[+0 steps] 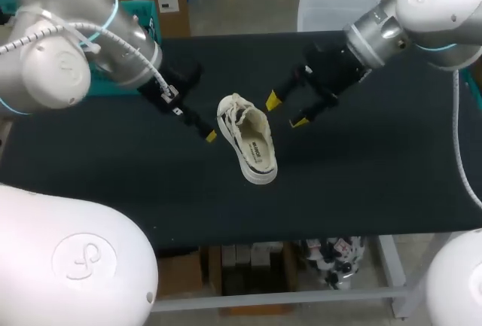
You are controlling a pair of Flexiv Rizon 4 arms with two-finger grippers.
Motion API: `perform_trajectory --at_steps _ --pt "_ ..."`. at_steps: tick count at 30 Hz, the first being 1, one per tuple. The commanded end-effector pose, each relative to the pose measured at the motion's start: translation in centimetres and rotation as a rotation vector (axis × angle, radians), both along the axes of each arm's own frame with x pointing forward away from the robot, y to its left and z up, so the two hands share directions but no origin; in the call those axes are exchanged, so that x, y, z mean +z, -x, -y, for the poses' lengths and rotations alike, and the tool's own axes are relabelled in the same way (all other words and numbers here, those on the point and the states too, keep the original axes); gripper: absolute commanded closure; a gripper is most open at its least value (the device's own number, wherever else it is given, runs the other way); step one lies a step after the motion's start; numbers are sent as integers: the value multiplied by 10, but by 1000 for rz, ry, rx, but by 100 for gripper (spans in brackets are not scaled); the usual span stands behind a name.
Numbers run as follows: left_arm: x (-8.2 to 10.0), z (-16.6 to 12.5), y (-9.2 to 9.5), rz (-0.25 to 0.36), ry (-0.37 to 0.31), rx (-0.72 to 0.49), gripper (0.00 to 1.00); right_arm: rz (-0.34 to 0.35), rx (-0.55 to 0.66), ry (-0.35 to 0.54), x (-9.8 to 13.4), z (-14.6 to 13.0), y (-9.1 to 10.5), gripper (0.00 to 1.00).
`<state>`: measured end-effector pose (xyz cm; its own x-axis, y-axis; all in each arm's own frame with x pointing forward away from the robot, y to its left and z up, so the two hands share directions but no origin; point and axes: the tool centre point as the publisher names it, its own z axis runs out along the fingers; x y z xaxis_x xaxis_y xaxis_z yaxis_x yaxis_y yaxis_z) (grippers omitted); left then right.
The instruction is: Open the shoe tongue, take the insole out of the shoe, put the insole back into the shoe, and pack the shoe into the shoebox
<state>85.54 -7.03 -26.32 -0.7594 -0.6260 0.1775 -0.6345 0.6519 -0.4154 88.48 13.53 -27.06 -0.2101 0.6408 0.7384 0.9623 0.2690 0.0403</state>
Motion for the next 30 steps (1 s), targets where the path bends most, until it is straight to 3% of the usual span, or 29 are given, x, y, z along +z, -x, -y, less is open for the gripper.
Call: perform_trajectory --at_steps 1,3,6,8,10,11,13,15,22,30 --pt "-12 12 2 -14 -87 166 0 51 13 57 6 -1 2 0" --pt "-20 13 1 -57 -45 189 0 79 27 62 5 1 2 0" --pt "-33 12 -5 -68 -23 274 0 105 36 69 3 5 2 0" --pt "-40 11 -9 -43 -43 346 0 116 37 72 3 8 2 0" --pt "-45 9 -13 -73 1 353 0 124 39 67 4 11 1 0" --pt "-46 8 -15 -61 -10 387 0 128 39 71 4 12 0 0" --pt "-47 4 -19 -75 24 403 0 137 35 76 4 15 -2 0" --pt "-47 5 -24 -50 23 437 0 149 38 85 4 18 -3 0" --pt "-47 22 -38 -61 45 436 0 200 123 136 3 21 -10 0" --pt "-49 43 -51 -68 4 438 0 248 197 152 3 35 -20 0"
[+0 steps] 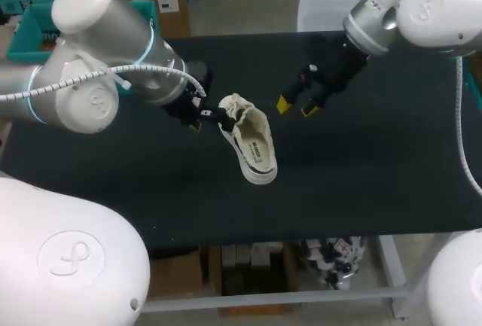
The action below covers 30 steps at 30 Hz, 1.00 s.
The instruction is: Open the shoe tongue, take the insole out of the shoe, put the insole back into the shoe, and pack the shoe into the shoebox
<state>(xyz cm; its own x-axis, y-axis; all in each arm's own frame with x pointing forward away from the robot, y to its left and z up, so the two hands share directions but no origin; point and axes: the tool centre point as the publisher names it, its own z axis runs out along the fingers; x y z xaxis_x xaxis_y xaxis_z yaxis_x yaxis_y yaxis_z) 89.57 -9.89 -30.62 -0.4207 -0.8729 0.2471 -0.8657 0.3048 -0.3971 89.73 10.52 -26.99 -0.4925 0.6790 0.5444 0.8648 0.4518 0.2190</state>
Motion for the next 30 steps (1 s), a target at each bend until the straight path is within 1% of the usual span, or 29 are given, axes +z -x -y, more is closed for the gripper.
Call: perform_trajectory --at_steps 1,5,8,10,11,12,18,20,21,24,25,26,27,30 --pt "-8 17 -12 -25 -65 18 0 -4 18 6 3 7 -8 0" --pt "-17 20 -17 -29 -105 74 0 20 32 29 2 12 -11 0" --pt "-25 22 -22 -31 -124 111 0 25 43 42 -1 16 -15 0" --pt "-29 23 -26 -34 -115 134 0 30 52 49 -3 20 -15 0" --pt "-31 24 -28 -27 -127 149 0 35 55 63 -3 22 -16 0" --pt "-34 25 -30 -35 -113 152 0 45 68 70 -4 23 -15 0" --pt "-42 32 -40 -26 -129 194 0 90 153 98 -6 30 -14 0" --pt "-43 32 -43 -20 -130 213 0 76 170 100 -6 33 -15 0" --pt "-44 33 -44 -19 -124 216 2 76 170 100 -6 33 -15 0" --pt "-45 33 -48 -13 -124 233 39 76 170 100 -6 33 -15 0" --pt "-45 32 -50 -16 -115 238 59 76 170 100 -6 33 -15 0" --pt "-45 31 -51 -17 -113 239 69 76 170 100 -6 33 -15 0" --pt "-45 31 -51 -14 -111 240 100 76 170 100 -6 33 -15 0" --pt "-44 32 -51 -8 -108 236 100 76 170 100 -6 33 -15 0"
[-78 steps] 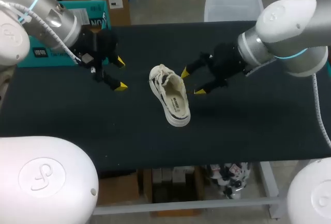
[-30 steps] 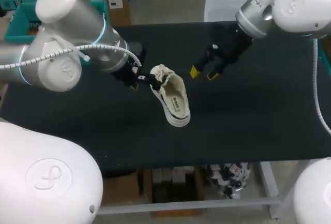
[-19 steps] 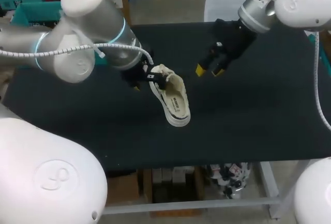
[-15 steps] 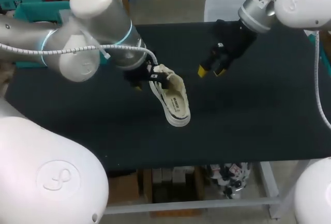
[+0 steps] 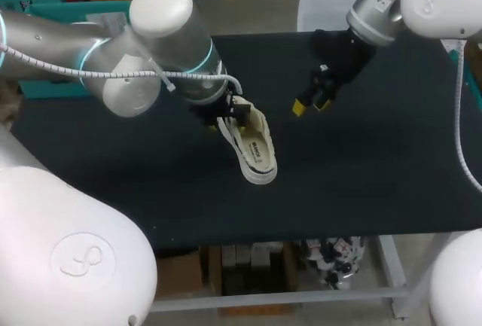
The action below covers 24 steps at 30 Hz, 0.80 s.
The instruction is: Open the shoe tongue, take the insole out of the shoe, put the insole back into the shoe, and pack the shoe into the shoebox
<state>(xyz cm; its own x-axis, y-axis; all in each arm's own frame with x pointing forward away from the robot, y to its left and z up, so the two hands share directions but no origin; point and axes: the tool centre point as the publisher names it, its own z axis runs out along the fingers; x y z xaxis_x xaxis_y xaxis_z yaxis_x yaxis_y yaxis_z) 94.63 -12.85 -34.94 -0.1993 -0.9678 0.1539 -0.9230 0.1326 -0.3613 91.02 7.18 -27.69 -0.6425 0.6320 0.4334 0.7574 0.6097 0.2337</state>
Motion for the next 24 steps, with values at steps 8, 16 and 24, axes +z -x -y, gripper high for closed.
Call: perform_trajectory --at_steps 8,16,24 --pt "2 3 3 10 28 -20 100 -5 3 3 1 0 -2 0" --pt "7 11 7 2 51 -86 100 -5 3 3 1 0 -2 0" --pt "37 1 4 16 46 -210 100 56 92 45 12 1 -1 0"
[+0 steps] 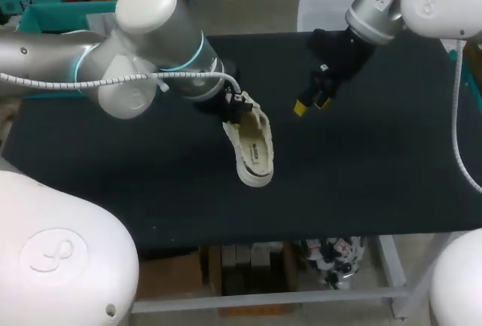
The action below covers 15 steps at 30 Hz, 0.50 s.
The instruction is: Open the shoe tongue, take the insole out of the shoe, put the insole back into the shoe, and pack the shoe into the shoebox
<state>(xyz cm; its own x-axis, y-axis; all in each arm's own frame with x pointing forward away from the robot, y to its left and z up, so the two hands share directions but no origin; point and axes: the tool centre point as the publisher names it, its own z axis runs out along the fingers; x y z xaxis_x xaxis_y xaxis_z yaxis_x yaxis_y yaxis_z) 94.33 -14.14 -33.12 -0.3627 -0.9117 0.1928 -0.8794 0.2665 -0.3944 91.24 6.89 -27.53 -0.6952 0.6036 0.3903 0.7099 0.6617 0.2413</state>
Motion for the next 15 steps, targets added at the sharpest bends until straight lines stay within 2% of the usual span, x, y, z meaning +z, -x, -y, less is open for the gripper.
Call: perform_trajectory --at_steps 1,2,4,5,7,14,15 --pt "23 -15 -1 -16 3 -60 100 21 33 23 13 0 2 0" --pt "25 -17 -2 -18 -6 -73 100 23 37 32 13 1 2 0" --pt "33 -23 -5 -39 25 -135 100 41 53 46 17 1 3 0" --pt "37 -26 -7 -33 13 -160 100 44 58 55 18 1 3 0" --pt "48 -33 -9 -31 39 -221 100 61 79 74 19 0 3 0" --pt "91 -63 -13 20 8 -421 100 143 188 167 24 -3 6 0" --pt "98 -68 -14 30 25 -462 100 155 200 182 24 -3 5 0"
